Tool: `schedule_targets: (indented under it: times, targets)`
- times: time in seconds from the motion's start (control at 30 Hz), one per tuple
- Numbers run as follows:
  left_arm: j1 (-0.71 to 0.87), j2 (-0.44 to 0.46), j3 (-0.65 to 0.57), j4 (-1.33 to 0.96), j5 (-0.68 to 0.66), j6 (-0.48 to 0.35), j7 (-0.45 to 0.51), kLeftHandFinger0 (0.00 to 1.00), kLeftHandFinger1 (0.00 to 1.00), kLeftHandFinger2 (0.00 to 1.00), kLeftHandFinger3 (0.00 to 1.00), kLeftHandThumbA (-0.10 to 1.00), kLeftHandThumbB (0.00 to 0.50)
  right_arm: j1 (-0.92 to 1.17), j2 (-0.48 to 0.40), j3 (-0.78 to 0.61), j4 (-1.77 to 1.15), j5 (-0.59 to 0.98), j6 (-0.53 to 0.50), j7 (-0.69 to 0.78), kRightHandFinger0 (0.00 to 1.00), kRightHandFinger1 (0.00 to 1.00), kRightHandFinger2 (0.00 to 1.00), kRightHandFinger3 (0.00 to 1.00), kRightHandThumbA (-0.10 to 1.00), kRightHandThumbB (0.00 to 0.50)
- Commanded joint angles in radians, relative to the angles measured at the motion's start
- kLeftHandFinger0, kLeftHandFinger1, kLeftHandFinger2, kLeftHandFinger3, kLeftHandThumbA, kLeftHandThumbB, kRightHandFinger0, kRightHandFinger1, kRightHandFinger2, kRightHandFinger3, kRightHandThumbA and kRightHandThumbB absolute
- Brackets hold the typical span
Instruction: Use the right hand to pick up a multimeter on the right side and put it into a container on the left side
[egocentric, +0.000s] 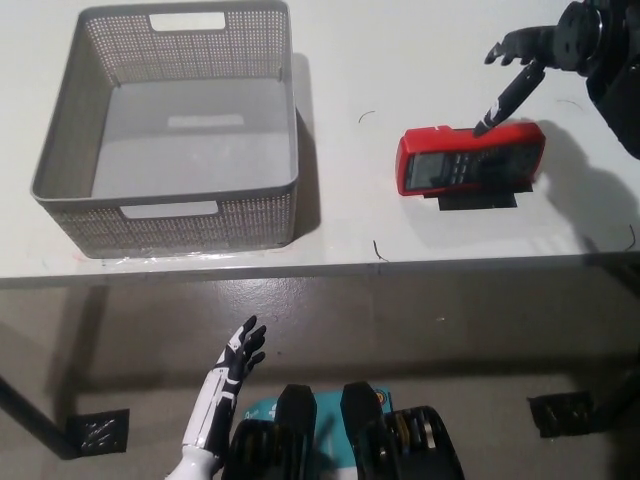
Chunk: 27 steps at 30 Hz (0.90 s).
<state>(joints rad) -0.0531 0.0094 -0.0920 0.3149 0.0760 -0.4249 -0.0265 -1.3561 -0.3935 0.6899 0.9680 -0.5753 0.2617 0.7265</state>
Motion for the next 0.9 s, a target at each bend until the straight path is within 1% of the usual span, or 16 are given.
schedule_targets:
  times: [0.0, 0.13, 0.17, 0.27, 0.3, 0.37, 0.43, 0.47, 0.5, 0.53, 0.63, 0.7, 0.73, 0.77, 0.87]
  targets:
    - [-0.005, 0.007, -0.007, -0.014, 0.004, -0.038, -0.010, 1.00, 1.00, 1.00, 1.00, 1.00, 0.458, -0.084, 0.010, -0.002, 0.025, -0.027, -0.053, 0.006, 1.00, 1.00, 1.00, 1.00, 1.00, 0.500]
    - [0.002, 0.007, -0.015, -0.022, 0.010, -0.030, -0.008, 1.00, 1.00, 1.00, 1.00, 1.00, 0.460, -0.083, 0.028, 0.001, 0.041, -0.032, -0.071, 0.002, 1.00, 1.00, 1.00, 1.00, 1.00, 0.500]
    - [0.004, 0.006, -0.016, -0.022, 0.010, -0.028, -0.008, 1.00, 1.00, 1.00, 1.00, 1.00, 0.467, -0.079, 0.030, -0.002, 0.041, -0.031, -0.072, -0.002, 1.00, 1.00, 1.00, 1.00, 1.00, 0.500]
    - [0.006, 0.009, -0.019, -0.022, 0.002, -0.030, -0.011, 1.00, 1.00, 1.00, 1.00, 1.00, 0.476, -0.059, 0.039, -0.010, 0.030, -0.041, -0.085, -0.050, 1.00, 1.00, 1.00, 1.00, 1.00, 0.500]
    - [0.005, 0.010, -0.018, -0.024, 0.000, -0.028, -0.011, 1.00, 1.00, 1.00, 1.00, 1.00, 0.467, -0.055, 0.050, -0.016, 0.045, -0.037, -0.081, -0.057, 1.00, 1.00, 1.00, 1.00, 1.00, 0.500]
    - [0.004, 0.011, -0.018, -0.024, 0.001, -0.029, -0.010, 1.00, 1.00, 1.00, 1.00, 1.00, 0.465, -0.056, 0.057, -0.015, 0.065, -0.036, -0.095, -0.050, 1.00, 1.00, 1.00, 1.00, 1.00, 0.500]
    - [0.002, 0.012, -0.018, -0.024, 0.006, -0.034, -0.007, 1.00, 1.00, 1.00, 1.00, 1.00, 0.448, -0.060, 0.070, -0.013, 0.102, -0.034, -0.101, -0.042, 1.00, 1.00, 1.00, 1.00, 1.00, 0.500]
    - [0.002, 0.012, -0.018, -0.025, 0.005, -0.034, -0.007, 1.00, 1.00, 1.00, 1.00, 1.00, 0.449, -0.063, 0.076, -0.014, 0.118, -0.031, -0.102, -0.038, 1.00, 1.00, 1.00, 1.00, 1.00, 0.500]
    - [0.001, 0.013, -0.018, -0.023, 0.000, -0.033, -0.011, 1.00, 1.00, 1.00, 1.00, 1.00, 0.468, -0.063, 0.081, -0.012, 0.134, -0.033, -0.108, -0.041, 1.00, 1.00, 1.00, 1.00, 1.00, 0.500]
    - [-0.001, 0.013, -0.017, -0.021, 0.000, -0.037, -0.009, 1.00, 1.00, 1.00, 1.00, 1.00, 0.469, -0.067, 0.088, -0.012, 0.154, -0.032, -0.114, -0.043, 1.00, 1.00, 1.00, 1.00, 1.00, 0.500]
    - [0.001, 0.010, -0.016, -0.018, 0.007, -0.035, -0.002, 1.00, 1.00, 1.00, 1.00, 1.00, 0.491, -0.070, 0.112, -0.023, 0.247, -0.016, -0.152, -0.055, 1.00, 1.00, 1.00, 1.00, 1.00, 0.500]
    - [0.006, 0.008, -0.017, -0.018, 0.006, -0.037, -0.002, 1.00, 1.00, 1.00, 1.00, 1.00, 0.493, -0.057, 0.125, -0.031, 0.298, -0.011, -0.169, -0.079, 1.00, 1.00, 1.00, 1.00, 1.00, 0.500]
    - [0.005, 0.007, -0.017, -0.019, 0.002, -0.037, -0.004, 1.00, 1.00, 1.00, 1.00, 1.00, 0.500, -0.046, 0.135, -0.043, 0.328, -0.003, -0.153, -0.105, 1.00, 1.00, 1.00, 1.00, 0.95, 0.500]
    - [0.004, 0.006, -0.017, -0.018, 0.003, -0.039, -0.003, 1.00, 1.00, 1.00, 1.00, 1.00, 0.500, -0.034, 0.140, -0.041, 0.350, -0.009, -0.169, -0.121, 1.00, 1.00, 1.00, 1.00, 0.94, 0.500]
    - [0.006, 0.012, -0.018, -0.023, 0.002, -0.043, -0.006, 1.00, 1.00, 1.00, 1.00, 1.00, 0.497, -0.004, 0.153, -0.011, 0.393, -0.044, -0.184, -0.165, 1.00, 1.00, 1.00, 1.00, 0.99, 0.500]
